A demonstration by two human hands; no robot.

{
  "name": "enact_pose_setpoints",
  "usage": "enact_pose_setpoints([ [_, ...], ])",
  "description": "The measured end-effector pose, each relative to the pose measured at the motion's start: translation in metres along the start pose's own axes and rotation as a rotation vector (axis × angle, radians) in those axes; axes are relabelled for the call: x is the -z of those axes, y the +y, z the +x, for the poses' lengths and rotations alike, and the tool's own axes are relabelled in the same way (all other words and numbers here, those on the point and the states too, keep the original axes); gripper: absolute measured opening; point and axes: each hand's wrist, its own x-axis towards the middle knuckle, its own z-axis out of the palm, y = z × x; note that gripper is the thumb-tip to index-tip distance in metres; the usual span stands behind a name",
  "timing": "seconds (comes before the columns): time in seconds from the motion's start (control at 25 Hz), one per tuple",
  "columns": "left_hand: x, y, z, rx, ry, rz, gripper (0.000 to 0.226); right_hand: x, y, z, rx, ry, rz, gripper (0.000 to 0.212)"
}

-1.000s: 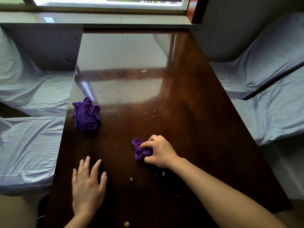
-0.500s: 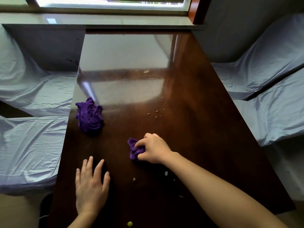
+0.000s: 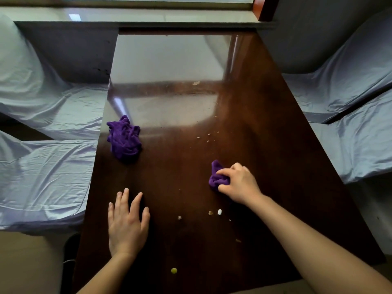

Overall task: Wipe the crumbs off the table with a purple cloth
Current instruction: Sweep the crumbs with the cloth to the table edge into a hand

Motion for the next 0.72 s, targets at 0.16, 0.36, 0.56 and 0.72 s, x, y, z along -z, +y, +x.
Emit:
enact_pose_setpoints([
  [0.16,0.001,-0.001,0.000,-0.001,0.013,-0.035,0.061,-0.006,-0.025,-0.036,0.148,-0.146,0.148,0.044],
  [0.36,0.002,-0.005,0.001,-0.001,0.002,-0.091,0.055,0.028,0.032,-0.063,-0.132,0.105,0.352,0.037],
  [0.56,0.007,-0.008,0.001,0.025,-0.006,-0.282,0.049,-0.004,0.062,-0.116,-0.391,0.165,0.144,0.044],
  [0.72,0.019,-0.012,0.000,0.126,0.027,-0.553,0.042,-0.050,0.003,-0.143,-0.311,0.246,0.144,0.044],
])
